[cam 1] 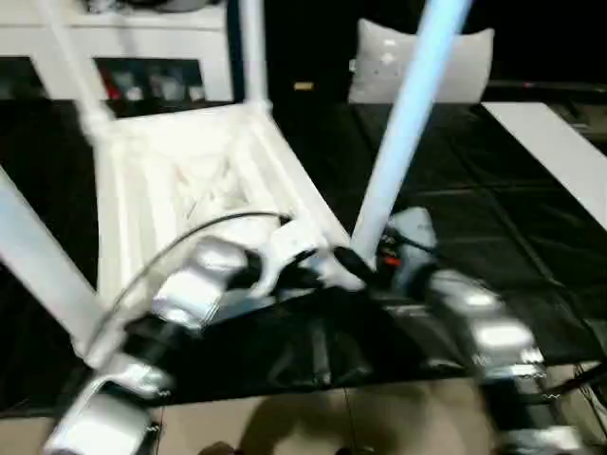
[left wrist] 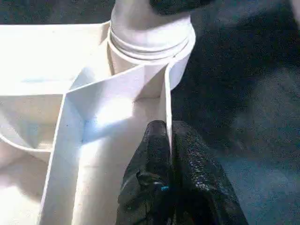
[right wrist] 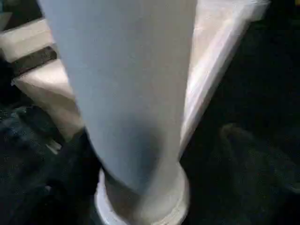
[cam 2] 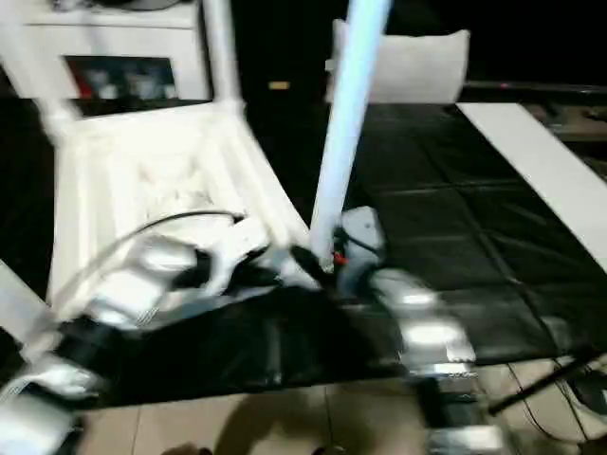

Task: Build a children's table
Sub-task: Rotate leg to tighten

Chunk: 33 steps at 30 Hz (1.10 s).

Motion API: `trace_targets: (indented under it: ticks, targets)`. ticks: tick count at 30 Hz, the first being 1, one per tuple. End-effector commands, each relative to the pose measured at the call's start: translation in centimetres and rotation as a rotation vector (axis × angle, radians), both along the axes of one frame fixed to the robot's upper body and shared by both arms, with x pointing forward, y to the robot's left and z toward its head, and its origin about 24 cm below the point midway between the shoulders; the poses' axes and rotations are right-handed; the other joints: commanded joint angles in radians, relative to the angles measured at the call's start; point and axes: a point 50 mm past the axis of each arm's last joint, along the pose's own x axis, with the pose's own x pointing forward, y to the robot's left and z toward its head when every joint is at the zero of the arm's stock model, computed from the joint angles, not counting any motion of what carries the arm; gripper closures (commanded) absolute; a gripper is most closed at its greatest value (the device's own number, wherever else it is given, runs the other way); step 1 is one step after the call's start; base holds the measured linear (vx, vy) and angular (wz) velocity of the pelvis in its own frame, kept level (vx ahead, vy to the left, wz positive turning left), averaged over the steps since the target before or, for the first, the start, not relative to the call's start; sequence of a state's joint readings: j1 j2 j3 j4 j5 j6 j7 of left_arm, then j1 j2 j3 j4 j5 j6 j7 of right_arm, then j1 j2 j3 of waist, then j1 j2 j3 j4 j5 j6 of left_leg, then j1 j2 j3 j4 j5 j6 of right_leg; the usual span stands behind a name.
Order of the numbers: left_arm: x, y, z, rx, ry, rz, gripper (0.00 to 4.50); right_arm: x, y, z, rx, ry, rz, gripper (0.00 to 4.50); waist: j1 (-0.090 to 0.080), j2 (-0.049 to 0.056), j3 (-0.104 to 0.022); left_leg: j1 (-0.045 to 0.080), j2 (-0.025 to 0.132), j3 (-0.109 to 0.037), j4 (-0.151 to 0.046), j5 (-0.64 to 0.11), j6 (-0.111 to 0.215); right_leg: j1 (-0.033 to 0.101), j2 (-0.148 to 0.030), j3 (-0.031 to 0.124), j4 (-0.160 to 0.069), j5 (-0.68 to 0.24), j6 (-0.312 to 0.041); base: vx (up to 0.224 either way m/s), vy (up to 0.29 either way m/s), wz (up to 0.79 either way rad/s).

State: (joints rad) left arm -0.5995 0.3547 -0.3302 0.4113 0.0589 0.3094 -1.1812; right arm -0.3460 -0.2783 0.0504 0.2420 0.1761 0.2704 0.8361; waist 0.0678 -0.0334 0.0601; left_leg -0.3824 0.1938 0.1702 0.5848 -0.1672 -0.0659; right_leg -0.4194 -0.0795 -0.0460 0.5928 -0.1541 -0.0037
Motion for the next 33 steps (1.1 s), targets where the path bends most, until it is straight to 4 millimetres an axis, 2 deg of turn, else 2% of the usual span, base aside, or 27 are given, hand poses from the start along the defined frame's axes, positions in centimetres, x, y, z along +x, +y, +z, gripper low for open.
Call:
trace_targets:
  ticks: [1,2,4,5,7,9,13,14,16,22,33]
  targets:
    - [-0.6,-0.9,0.5,-0.015,0.009,-0.135,4.50,0.1,-1.0,0.7,-0.010,-0.025,0.038,0.14,-0.002,0.011,-0.069,0.024,0.031,-0.001,-0.074,-0.297,0.012,0.050,-0.050,0.034,-0.070,-0.270,-0.196,0.000,0.000,0.00]
    - [-0.6,-0.9,0.5,-0.014,0.010,-0.137,4.50,0.1,-1.0,0.7,-0.012,-0.025,0.041,0.14,0.000,0.012,-0.068,0.024,0.032,0.000,-0.074,-0.295,0.010,0.050,-0.050,0.034,-0.069,-0.268,-0.202,0.000,0.000,0.00]
    - [-0.8,0.0,0.6,0.031,0.015,-0.206,4.50,-0.2,-1.4,1.1,-0.027,-0.016,0.163,0.09,0.007,0.010,-0.071,0.024,0.032,-0.002,-0.073,-0.285,0.014,0.054,-0.051,0.033,-0.065,-0.258,-0.204,0.000,0.000,0.00]
    - [-1.0,0.7,0.5,0.079,0.015,-0.279,4.50,-0.7,-1.4,1.3,-0.045,-0.005,0.298,0.09,0.009,0.012,-0.069,0.025,0.032,0.000,-0.073,-0.293,0.019,0.051,-0.050,0.033,-0.067,-0.254,-0.207,0.000,0.000,0.00]
    - [-1.1,0.9,0.5,0.097,0.016,-0.305,4.50,-1.0,-1.4,1.3,-0.055,0.000,0.354,0.09,0.012,0.011,-0.069,0.026,0.033,0.001,-0.073,-0.296,0.022,0.051,-0.051,0.034,-0.066,-0.258,-0.205,0.000,0.000,0.00]
    - [-1.2,1.2,0.5,0.120,0.016,-0.344,4.50,-1.2,-1.3,1.3,-0.066,0.015,0.438,0.09,0.017,0.002,-0.068,0.024,0.033,0.001,-0.073,-0.291,0.023,0.052,-0.054,0.033,-0.066,-0.288,-0.201,0.000,0.000,0.00]
    - [-1.2,1.2,0.5,0.135,0.013,-0.385,4.50,-1.4,-1.3,1.2,-0.069,0.026,0.504,0.42,0.019,0.005,-0.069,0.026,0.035,0.000,-0.072,-0.298,0.014,0.049,-0.056,0.032,-0.066,-0.312,-0.203,0.000,0.000,0.00]
    - [-1.4,1.1,0.5,0.140,0.014,-0.426,4.50,-1.3,-1.0,1.0,-0.076,0.044,0.562,0.45,0.018,-0.004,-0.071,0.024,0.035,0.001,-0.071,-0.294,0.017,0.050,-0.056,0.031,-0.064,-0.302,-0.210,0.000,0.000,0.00]
    - [-1.4,1.1,0.5,0.140,0.014,-0.426,4.50,-1.3,-1.0,1.0,-0.076,0.044,0.562,0.69,0.021,0.001,-0.071,0.024,0.036,0.001,-0.071,-0.281,0.019,0.050,-0.057,0.031,-0.062,-0.293,-0.214,0.000,0.000,0.00]
    - [-1.5,0.8,0.4,0.148,0.011,-0.500,4.50,-1.0,-0.4,0.8,-0.065,0.074,0.657,1.20,0.029,-0.002,-0.074,0.023,0.037,0.004,-0.067,-0.260,0.025,0.051,-0.055,0.029,-0.056,-0.262,-0.226,0.000,0.000,0.00]
    - [-1.1,1.1,0.4,0.155,0.005,-0.502,4.50,-1.3,0.1,0.7,0.017,0.135,0.725,2.17,0.039,-0.002,-0.076,0.023,0.036,0.005,-0.065,-0.245,0.027,0.054,-0.055,0.028,-0.053,-0.245,-0.233,0.000,0.000,0.00]
